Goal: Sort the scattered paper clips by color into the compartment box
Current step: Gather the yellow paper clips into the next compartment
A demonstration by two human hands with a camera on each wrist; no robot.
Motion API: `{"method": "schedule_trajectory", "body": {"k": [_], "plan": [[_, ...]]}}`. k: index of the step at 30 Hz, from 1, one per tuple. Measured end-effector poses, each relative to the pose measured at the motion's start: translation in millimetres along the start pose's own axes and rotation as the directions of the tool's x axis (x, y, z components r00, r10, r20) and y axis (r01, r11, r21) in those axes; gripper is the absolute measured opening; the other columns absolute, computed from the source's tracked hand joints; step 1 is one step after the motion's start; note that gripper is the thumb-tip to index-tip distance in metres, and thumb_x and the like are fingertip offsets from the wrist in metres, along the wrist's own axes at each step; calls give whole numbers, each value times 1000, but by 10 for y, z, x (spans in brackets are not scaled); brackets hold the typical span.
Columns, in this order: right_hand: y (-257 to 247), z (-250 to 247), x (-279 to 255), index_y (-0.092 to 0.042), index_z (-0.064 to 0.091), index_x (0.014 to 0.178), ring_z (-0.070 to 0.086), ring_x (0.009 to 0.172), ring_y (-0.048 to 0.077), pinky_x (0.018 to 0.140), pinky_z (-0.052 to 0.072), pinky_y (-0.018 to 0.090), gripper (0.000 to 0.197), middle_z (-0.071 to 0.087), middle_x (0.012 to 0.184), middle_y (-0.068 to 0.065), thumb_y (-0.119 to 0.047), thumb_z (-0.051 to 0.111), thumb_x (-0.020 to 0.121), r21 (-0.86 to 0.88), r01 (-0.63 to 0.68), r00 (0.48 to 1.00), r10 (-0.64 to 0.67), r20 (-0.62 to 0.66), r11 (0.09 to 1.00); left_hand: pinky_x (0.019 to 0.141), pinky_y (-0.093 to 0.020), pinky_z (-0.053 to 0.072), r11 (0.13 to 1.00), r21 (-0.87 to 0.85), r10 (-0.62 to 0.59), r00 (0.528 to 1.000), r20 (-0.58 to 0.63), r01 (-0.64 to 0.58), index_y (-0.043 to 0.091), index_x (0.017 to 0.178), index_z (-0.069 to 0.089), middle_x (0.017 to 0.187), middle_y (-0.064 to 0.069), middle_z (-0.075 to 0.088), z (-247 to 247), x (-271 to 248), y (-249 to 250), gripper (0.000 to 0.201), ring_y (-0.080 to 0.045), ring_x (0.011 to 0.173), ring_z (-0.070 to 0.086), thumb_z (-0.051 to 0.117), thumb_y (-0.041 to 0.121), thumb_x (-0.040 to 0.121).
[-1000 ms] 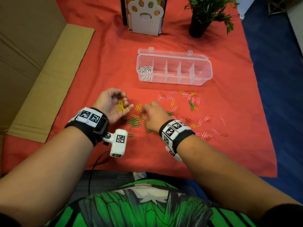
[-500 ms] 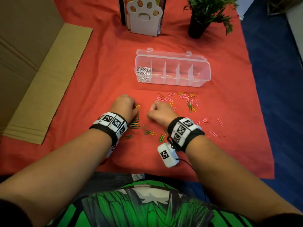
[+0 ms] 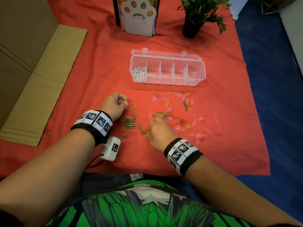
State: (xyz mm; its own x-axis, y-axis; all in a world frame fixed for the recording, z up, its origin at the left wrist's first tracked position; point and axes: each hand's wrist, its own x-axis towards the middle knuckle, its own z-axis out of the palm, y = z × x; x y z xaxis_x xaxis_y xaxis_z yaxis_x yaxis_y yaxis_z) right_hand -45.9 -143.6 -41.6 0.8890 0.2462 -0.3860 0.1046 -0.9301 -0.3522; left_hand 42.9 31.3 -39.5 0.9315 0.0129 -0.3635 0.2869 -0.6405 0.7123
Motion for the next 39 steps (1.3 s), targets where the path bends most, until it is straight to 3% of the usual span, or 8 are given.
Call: {"method": "schedule_trajectory", "body": {"k": [7, 12, 20, 24, 26, 29, 33, 39], "plan": [[-117, 19, -30, -2, 48, 112, 49, 108, 35, 86, 46, 44, 29, 47, 116, 17, -1, 32, 87, -175, 42, 998, -49, -37, 984, 39, -11, 36, 453, -751, -398, 863, 312, 481, 15, 72, 54, 59, 2, 40, -228, -86, 60, 23, -8, 44, 38, 38, 13, 89], [-16, -163, 152, -6, 53, 107, 58, 94, 28, 76, 42, 28, 20, 59, 98, 13, -7, 45, 90, 305, -155, 988, 145, 55, 940, 57, -25, 39, 993, 60, -101, 995, -9, 101, 17, 73, 63, 68, -5, 54, -210, -100, 5, 15, -23, 60, 51, 62, 27, 85], [-136, -505, 438, -13, 52, 75, 44, 51, 10, 40, 40, 17, 22, 43, 66, 1, -1, 42, 90, 956, -289, 947, 161, 278, 47, 83, -32, 42, 826, 521, 217, 975, 57, -214, 9, 94, 70, 98, -19, 63, -151, -105, -147, 18, -34, 95, 59, 65, 20, 80], [-215, -482, 662, -11, 63, 95, 48, 65, 13, 59, 42, 22, 16, 51, 79, -2, -5, 50, 86, 598, -167, 985, 161, 64, 784, 76, -36, 41, 883, 449, 141, 990, 27, -138, 3, 87, 64, 90, -23, 62, -151, -100, -101, 21, -35, 88, 59, 55, 21, 88], [-270, -437, 741, -10, 64, 101, 54, 89, 25, 77, 42, 26, 23, 53, 99, 9, -5, 51, 83, 293, -29, 998, 45, -48, 956, 61, -30, 44, 994, 96, -63, 997, 32, 59, 9, 75, 57, 74, -12, 57, -203, -124, -32, 19, -25, 67, 56, 48, 18, 90], [-342, -343, 821, -8, 59, 106, 50, 107, 35, 90, 44, 36, 28, 49, 110, 17, -5, 54, 79, -4, 135, 987, -134, -93, 991, 39, -16, 26, 600, -667, -269, 896, 352, 442, 17, 59, 42, 58, 0, 38, -336, -198, 52, 16, -10, 40, 35, 40, 17, 75], [-404, -287, 817, -6, 50, 112, 48, 109, 36, 84, 44, 43, 30, 47, 114, 16, -6, 51, 82, -237, 196, 971, -222, -92, 952, 46, -16, 38, 254, -824, -137, 862, 488, 507, 12, 57, 54, 56, -4, 52, -485, -273, 30, 17, -14, 46, 45, 41, 23, 57], [-340, -274, 784, -2, 48, 114, 48, 112, 35, 91, 43, 43, 30, 49, 118, 17, -5, 40, 86, -241, 149, 985, -167, -53, 959, 35, -11, 25, 720, -575, -262, 920, 291, 387, 17, 67, 58, 47, 7, 40, -237, -198, -18, 24, -6, 35, 32, 47, 20, 88]]}}
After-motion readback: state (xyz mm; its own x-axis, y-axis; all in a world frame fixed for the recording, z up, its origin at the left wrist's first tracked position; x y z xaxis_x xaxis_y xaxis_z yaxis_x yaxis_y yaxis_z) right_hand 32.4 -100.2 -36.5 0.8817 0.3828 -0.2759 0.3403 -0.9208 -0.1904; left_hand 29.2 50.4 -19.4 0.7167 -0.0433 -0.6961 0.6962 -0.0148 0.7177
